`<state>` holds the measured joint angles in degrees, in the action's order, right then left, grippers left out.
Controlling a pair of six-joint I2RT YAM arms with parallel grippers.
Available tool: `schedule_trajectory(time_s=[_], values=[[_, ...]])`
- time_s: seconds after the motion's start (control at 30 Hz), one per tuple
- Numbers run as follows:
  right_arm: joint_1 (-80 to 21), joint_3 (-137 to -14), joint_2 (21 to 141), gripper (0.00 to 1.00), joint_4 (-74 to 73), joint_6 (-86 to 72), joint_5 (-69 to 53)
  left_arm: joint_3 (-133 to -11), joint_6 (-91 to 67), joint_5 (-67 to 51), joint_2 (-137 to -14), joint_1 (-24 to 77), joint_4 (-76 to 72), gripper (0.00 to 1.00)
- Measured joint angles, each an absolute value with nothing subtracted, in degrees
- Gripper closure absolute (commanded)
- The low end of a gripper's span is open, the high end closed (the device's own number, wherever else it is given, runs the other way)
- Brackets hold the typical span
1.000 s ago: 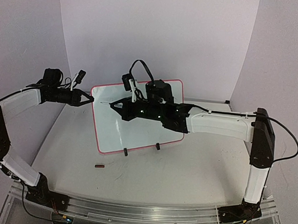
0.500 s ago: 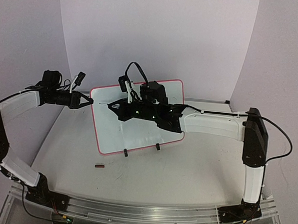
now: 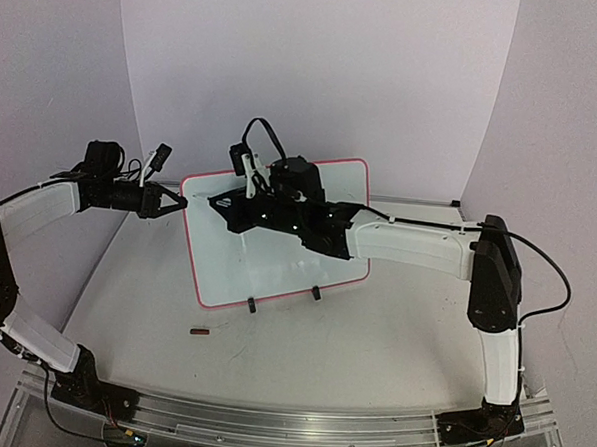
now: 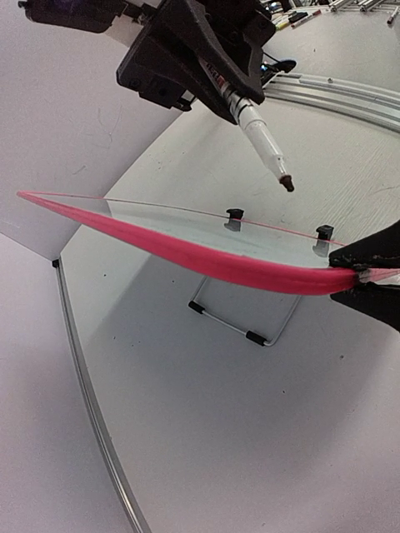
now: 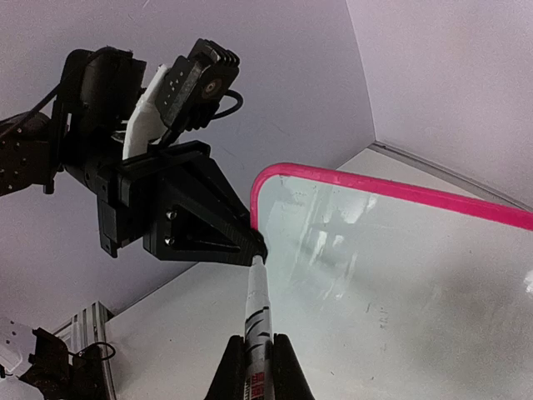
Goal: Write a sentence on the whiteboard
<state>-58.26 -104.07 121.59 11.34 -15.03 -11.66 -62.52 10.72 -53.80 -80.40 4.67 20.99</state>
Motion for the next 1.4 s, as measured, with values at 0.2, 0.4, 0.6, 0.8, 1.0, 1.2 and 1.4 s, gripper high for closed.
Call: schedule_trajectory(time_s=[0.2, 0.4, 0.6, 0.8, 1.0, 1.2, 1.4], values=[[-58.2, -106.4, 123.6, 1.0, 10.7, -15.0, -11.6, -62.5, 10.7, -53.8, -80.4, 4.7, 21.0, 1.0], [-57.9, -107.5, 124.6, 1.0, 10.2, -15.1, -11.2, -62.5, 10.8, -53.9, -80.4, 4.7, 21.0, 1.0], [-57.6, -107.7, 124.8, 1.0, 9.9, -15.3, -9.9, -62.5, 10.8, -53.9, -80.4, 4.7, 21.0, 1.0], [-57.4, -107.7, 124.9, 1.0, 9.7, -15.4, -9.4, -62.5, 10.8, -53.8, -80.4, 4.7, 21.0, 1.0], [-57.5, -107.5, 125.1, 1.0, 9.8, -15.7, -9.6, -62.5, 10.8, -53.8, -80.4, 4.7, 21.0, 1.0], [-57.6, -104.9, 125.1, 1.0, 10.2, -16.3, -11.4, -62.5, 10.8, -53.6, -80.4, 4.7, 21.0, 1.0], [-57.8, -102.4, 125.1, 1.0, 10.1, -16.7, -13.2, -62.5, 10.8, -53.2, -80.4, 4.7, 21.0, 1.0]])
